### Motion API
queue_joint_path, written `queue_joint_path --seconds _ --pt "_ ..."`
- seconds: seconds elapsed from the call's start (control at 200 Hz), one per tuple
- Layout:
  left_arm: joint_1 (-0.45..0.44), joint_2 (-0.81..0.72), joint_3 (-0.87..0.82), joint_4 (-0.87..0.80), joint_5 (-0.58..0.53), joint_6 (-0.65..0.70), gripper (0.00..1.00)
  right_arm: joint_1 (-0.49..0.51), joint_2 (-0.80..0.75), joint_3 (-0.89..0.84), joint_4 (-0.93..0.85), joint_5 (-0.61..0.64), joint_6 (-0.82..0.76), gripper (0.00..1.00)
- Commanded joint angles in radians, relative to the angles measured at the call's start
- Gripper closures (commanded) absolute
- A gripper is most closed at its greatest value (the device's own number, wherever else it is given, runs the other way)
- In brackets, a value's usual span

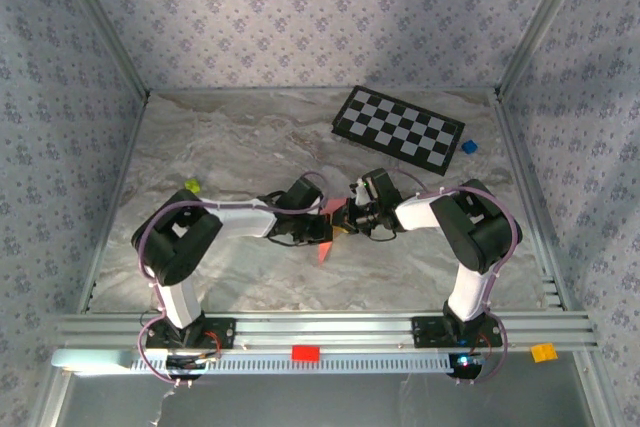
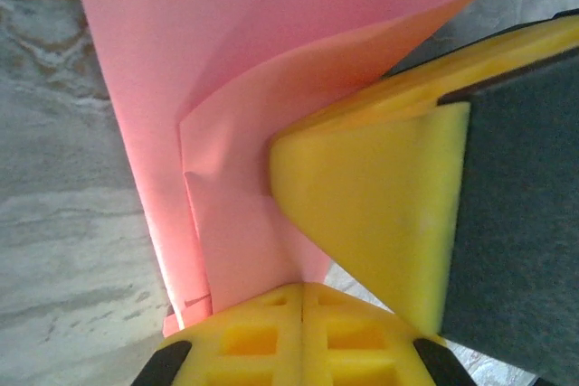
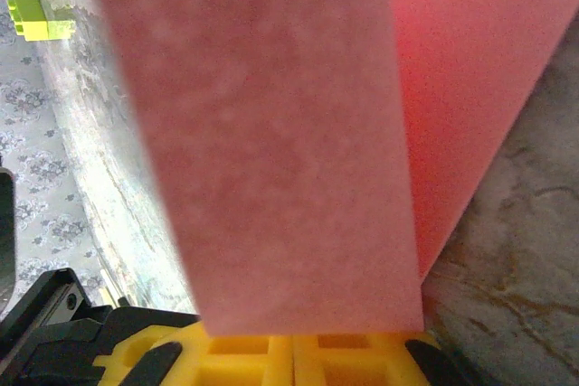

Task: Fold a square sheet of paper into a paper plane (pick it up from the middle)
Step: Fold the wing for the fifth time at the center of the table.

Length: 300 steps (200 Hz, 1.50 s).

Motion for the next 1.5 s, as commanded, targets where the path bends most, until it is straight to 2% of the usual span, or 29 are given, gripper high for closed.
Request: queue_joint_path --seconds 0.0,0.315,0.57,0.805,1.494 --pt "-0.002 0.008 -0.092 -0.035 -0.045 0.001 1.00 -0.003 0.016 -0.023 -0.073 0.093 0.005 0.92" --pt "-0.004 -0.071 -0.293 0.051 0.032 0.045 1.00 -0.033 -0.198 -0.024 -0.188 0.130 -0.060 0.88" --pt "-0.003 -0.089 -0.306 0.047 0.053 0.069 1.00 -0.003 -0.263 -0.070 -0.150 0.118 -0.073 0.90" --pt "-0.002 -0.075 -0.296 0.052 0.046 0.062 1.00 0.058 -0.332 -0.090 -0.169 0.194 -0.129 0.91" --pt "0.011 -0.101 -0.309 0.077 0.048 0.046 1.00 0.091 -0.282 -0.067 -0.129 0.133 -0.170 0.95"
